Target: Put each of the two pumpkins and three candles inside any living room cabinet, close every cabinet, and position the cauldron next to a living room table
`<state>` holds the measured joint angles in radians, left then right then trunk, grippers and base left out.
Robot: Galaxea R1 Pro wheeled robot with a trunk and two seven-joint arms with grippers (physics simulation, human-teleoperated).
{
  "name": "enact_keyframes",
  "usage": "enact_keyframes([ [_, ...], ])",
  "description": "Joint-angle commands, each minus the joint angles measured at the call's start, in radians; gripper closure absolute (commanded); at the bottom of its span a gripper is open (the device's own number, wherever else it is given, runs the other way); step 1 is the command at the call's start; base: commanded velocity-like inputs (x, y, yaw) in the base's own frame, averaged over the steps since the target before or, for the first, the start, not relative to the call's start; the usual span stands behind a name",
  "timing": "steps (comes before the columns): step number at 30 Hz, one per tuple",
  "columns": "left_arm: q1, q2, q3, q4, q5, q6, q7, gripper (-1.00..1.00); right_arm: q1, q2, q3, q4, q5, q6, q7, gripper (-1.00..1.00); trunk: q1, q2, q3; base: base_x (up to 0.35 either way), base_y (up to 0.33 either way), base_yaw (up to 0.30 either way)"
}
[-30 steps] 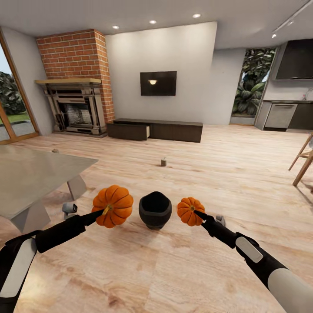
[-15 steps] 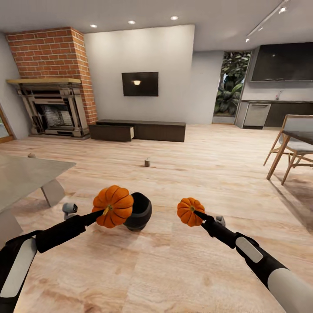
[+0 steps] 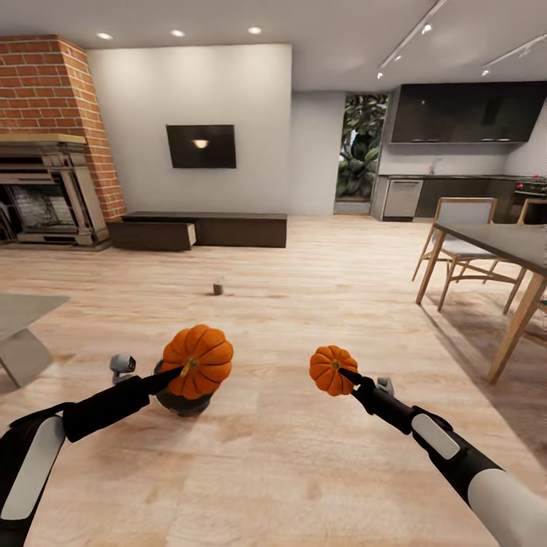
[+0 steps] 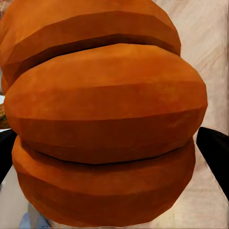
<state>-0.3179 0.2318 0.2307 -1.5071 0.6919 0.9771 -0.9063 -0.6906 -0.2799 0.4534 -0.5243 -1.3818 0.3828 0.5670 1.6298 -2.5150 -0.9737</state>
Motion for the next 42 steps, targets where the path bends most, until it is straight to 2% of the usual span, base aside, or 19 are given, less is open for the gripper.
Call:
enact_keyframes([
  [1, -0.001, 0.000, 0.001, -0.001, 0.010, 0.008, -0.003, 1.00, -0.001, -0.001, 0.004, 0.000, -0.014, 0.003, 0.001, 1.00, 0.000, 0.000, -0.001, 0.252, -0.164, -0.040],
  [42, -0.001, 0.001, 0.002, 0.001, 0.015, 0.008, -0.002, 1.00, -0.001, -0.001, 0.004, 0.000, -0.012, 0.002, 0.001, 1.00, 0.000, 0.000, -0.001, 0.260, -0.167, -0.002],
])
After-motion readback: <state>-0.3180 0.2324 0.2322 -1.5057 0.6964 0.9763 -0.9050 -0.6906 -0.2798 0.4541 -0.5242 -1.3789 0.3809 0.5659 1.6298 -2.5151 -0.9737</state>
